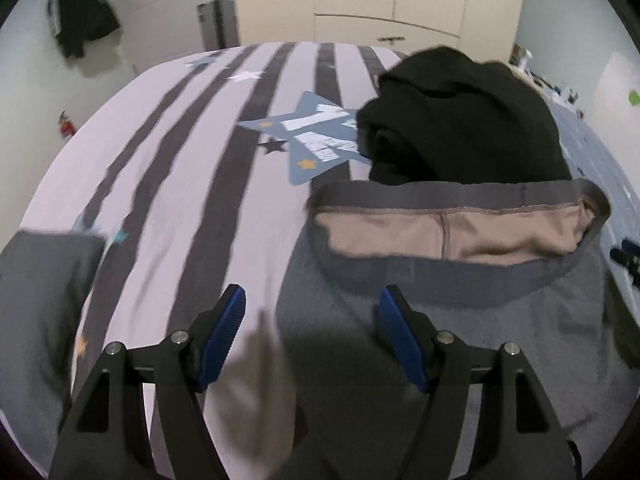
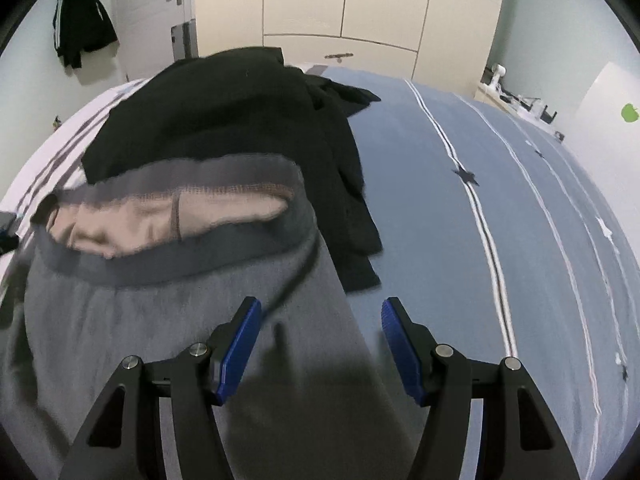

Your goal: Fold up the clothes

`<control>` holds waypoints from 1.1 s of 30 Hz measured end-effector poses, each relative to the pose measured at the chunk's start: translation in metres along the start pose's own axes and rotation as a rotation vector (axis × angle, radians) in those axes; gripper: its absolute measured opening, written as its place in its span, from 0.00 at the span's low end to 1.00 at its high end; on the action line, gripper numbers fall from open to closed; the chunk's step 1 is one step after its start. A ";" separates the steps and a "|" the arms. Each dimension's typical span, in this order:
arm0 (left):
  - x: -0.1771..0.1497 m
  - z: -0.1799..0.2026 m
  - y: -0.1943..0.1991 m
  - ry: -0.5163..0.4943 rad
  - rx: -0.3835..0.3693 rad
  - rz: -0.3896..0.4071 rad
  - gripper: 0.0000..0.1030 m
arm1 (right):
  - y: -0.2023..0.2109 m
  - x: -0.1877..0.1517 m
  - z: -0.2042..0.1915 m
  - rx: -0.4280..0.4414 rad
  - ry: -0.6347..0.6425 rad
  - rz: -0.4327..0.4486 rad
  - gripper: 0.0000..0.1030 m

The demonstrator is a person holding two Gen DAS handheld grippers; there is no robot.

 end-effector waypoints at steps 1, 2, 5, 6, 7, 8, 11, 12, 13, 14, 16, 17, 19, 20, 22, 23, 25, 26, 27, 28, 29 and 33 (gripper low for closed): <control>0.003 0.001 -0.006 -0.002 -0.009 -0.008 0.66 | -0.003 0.005 -0.001 0.008 -0.006 0.010 0.57; 0.005 0.002 -0.014 0.000 -0.019 -0.025 0.66 | -0.006 0.011 -0.002 0.015 -0.012 0.020 0.57; 0.003 0.004 -0.033 -0.008 -0.031 -0.068 0.60 | -0.016 0.021 -0.009 0.036 -0.015 0.027 0.57; 0.002 0.004 -0.037 -0.007 -0.041 -0.077 0.54 | -0.021 0.024 -0.012 0.044 -0.010 0.019 0.56; 0.002 0.005 -0.039 -0.002 -0.049 -0.075 0.41 | -0.025 0.025 -0.014 0.049 -0.003 0.014 0.49; 0.001 0.005 -0.040 0.004 -0.057 -0.070 0.34 | -0.029 0.026 -0.016 0.048 0.009 0.006 0.40; 0.006 0.005 -0.036 0.028 -0.069 -0.046 0.19 | -0.035 0.030 -0.015 0.046 0.004 -0.012 0.13; 0.007 0.005 -0.035 0.036 -0.073 -0.038 0.16 | -0.035 0.030 -0.013 0.057 -0.012 -0.012 0.12; 0.011 0.005 -0.033 0.041 -0.077 -0.028 0.15 | -0.035 0.031 -0.011 0.067 -0.029 -0.012 0.08; 0.015 0.006 -0.030 0.044 -0.082 -0.018 0.15 | -0.034 0.032 -0.010 0.069 -0.039 -0.012 0.08; 0.026 0.008 -0.024 0.039 -0.084 0.007 0.14 | -0.033 0.036 -0.008 0.071 -0.060 -0.010 0.07; 0.035 0.008 -0.021 0.040 -0.083 0.022 0.13 | -0.032 0.040 -0.005 0.066 -0.071 -0.004 0.06; 0.052 0.009 -0.014 0.043 -0.082 0.053 0.11 | -0.030 0.048 -0.002 0.066 -0.089 0.006 0.05; 0.062 0.007 -0.012 0.057 -0.075 0.070 0.09 | -0.028 0.054 -0.001 0.057 -0.098 0.017 0.05; 0.081 0.000 -0.011 0.094 -0.044 0.092 0.02 | -0.024 0.073 0.009 0.026 -0.124 0.047 0.05; 0.089 -0.004 -0.012 0.116 -0.017 0.095 0.01 | -0.022 0.083 0.014 0.010 -0.138 0.061 0.05; 0.096 -0.008 -0.021 0.121 -0.008 0.065 0.00 | -0.025 0.093 0.025 -0.020 -0.173 0.060 0.05; 0.094 -0.009 -0.024 0.127 -0.004 0.054 0.00 | -0.034 0.096 0.030 -0.023 -0.184 0.036 0.05; 0.091 -0.011 -0.027 0.133 0.000 0.043 0.00 | -0.040 0.097 0.029 -0.024 -0.173 0.017 0.05; 0.088 -0.013 -0.029 0.140 0.004 0.033 0.01 | -0.046 0.096 0.027 -0.021 -0.153 0.003 0.05; 0.085 -0.015 -0.032 0.147 0.008 0.023 0.02 | -0.051 0.095 0.024 -0.016 -0.133 -0.011 0.05; 0.061 -0.026 -0.037 0.187 -0.008 -0.008 0.39 | -0.062 0.083 0.018 0.059 -0.123 -0.070 0.14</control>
Point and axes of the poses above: each gripper's, at about its wrist camera, not at the fingertips, and y roughly against the way its jaws point, z to its right, x to its top, the point moved 6 cm from there along -y, roughly the way its jaws point, and after that the axes turned 1 degree about z, right-handed, at the moved point
